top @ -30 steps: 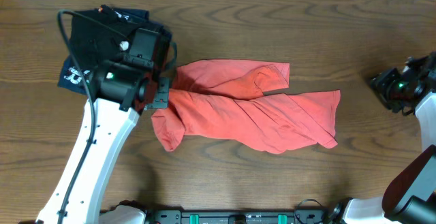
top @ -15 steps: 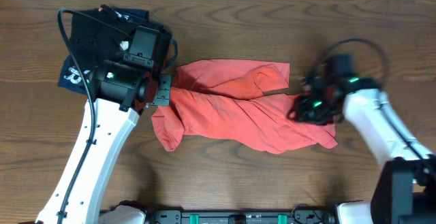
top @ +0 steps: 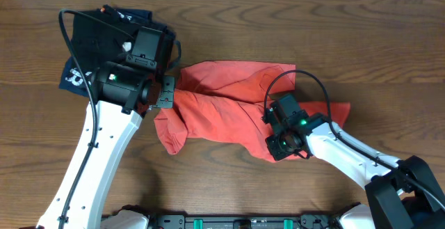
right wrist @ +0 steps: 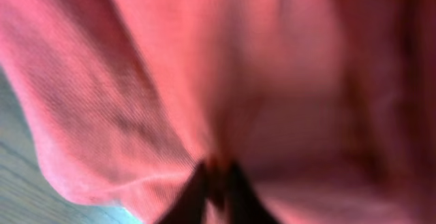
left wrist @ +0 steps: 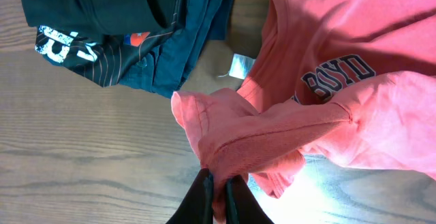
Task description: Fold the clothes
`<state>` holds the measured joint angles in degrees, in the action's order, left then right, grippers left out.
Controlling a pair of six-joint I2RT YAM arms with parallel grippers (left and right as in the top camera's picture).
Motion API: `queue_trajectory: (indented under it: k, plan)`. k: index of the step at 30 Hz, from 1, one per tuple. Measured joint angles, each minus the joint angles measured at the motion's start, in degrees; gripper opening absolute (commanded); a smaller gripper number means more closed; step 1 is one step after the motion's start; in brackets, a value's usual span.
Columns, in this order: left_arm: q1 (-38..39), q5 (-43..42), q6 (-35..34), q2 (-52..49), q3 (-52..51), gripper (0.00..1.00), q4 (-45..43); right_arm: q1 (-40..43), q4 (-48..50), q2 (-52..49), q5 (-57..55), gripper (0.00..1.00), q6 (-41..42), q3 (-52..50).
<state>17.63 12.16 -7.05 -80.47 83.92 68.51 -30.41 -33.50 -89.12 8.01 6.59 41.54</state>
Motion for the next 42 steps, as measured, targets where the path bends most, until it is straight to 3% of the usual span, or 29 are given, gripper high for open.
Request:
queue_trajectory:
  k: [6, 12, 18, 25, 26, 28, 30, 32, 42]
  plan:
    - [0.0, 0.0, 0.1, 0.0, 0.0, 0.06, 0.1, 0.3, -6.7, 1.6, -1.0, 0.01, 0.8, 1.9]
    - [0.0, 0.0, 1.3, 0.0, 0.0, 0.06, 0.8, 4.5, -15.9, 13.4, -1.2, 0.01, 0.4, 13.2]
    - [0.0, 0.0, 1.6, 0.0, 0.0, 0.06, 0.7, 16.2, -13.9, 22.4, -0.9, 0.01, 2.9, 20.0]
    - [0.0, 0.0, 2.4, 0.0, 0.0, 0.06, 0.7, 30.1, -10.2, 15.6, -0.2, 0.01, 7.4, 19.8]
    - [0.0, 0.0, 2.4, 0.0, 0.0, 0.06, 0.7, 31.3, -9.2, 13.8, -0.1, 0.03, 7.6, 19.8]
    - [0.0, -0.2, 2.6, 0.0, 0.0, 0.06, 0.7, 33.5, -7.3, 9.7, -0.2, 0.21, 7.8, 19.8]
    - [0.0, -0.2, 2.6, 0.0, 0.0, 0.06, 0.7, 35.1, -5.5, 6.4, -0.3, 0.31, 8.0, 19.8]
    - [0.0, -0.2, 2.6, 0.0, 0.0, 0.06, 0.7, 36.9, -4.9, 3.1, 1.1, 0.38, 6.9, 19.7]
    - [0.0, -0.2, 2.6, 0.1, 0.0, 0.06, 0.7, 33.8, -13.8, 1.0, 13.0, 0.41, 0.7, 19.1]
